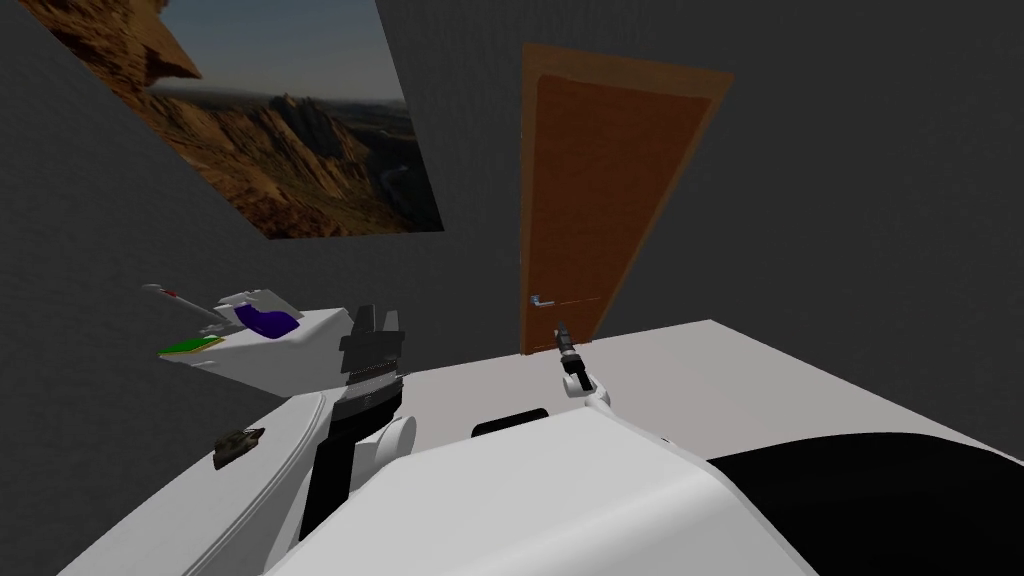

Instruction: Pull the door open

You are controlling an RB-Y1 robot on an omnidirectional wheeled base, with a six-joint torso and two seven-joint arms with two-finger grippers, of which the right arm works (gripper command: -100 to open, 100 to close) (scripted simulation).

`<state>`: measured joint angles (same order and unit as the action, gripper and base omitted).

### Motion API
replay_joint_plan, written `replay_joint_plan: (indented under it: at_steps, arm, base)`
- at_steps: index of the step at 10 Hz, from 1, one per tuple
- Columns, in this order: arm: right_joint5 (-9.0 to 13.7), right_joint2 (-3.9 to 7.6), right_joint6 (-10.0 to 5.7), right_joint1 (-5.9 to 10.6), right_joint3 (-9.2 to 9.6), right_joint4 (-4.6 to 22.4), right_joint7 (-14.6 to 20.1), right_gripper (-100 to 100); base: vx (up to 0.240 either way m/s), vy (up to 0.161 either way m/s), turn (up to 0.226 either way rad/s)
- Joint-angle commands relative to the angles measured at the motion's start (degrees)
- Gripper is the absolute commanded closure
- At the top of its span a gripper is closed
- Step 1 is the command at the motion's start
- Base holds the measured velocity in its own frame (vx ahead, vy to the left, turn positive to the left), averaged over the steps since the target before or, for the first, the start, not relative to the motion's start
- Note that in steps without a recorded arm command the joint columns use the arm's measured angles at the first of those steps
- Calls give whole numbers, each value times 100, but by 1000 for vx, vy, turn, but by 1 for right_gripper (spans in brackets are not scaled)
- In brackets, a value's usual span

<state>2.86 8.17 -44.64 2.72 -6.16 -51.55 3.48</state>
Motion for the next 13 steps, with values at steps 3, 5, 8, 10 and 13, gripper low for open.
replay_joint_plan:
  at_steps: [3,5,8,10,13]
  arm:
    - [28,22,-80,171,-34,428,24,-100]
    - [46,36,-129,279,-56,707,41,-100]
    - [81,58,-219,479,-96,1225,73,-100]
    - [95,66,-255,559,-112,1431,85,-100]
    - [120,80,-322,706,-142,1812,108,-100]
  base:
    - [58,-39,68]
    - [63,-43,99]
    - [91,-68,117]
    - [60,-50,52]
    - [74,-58,95]
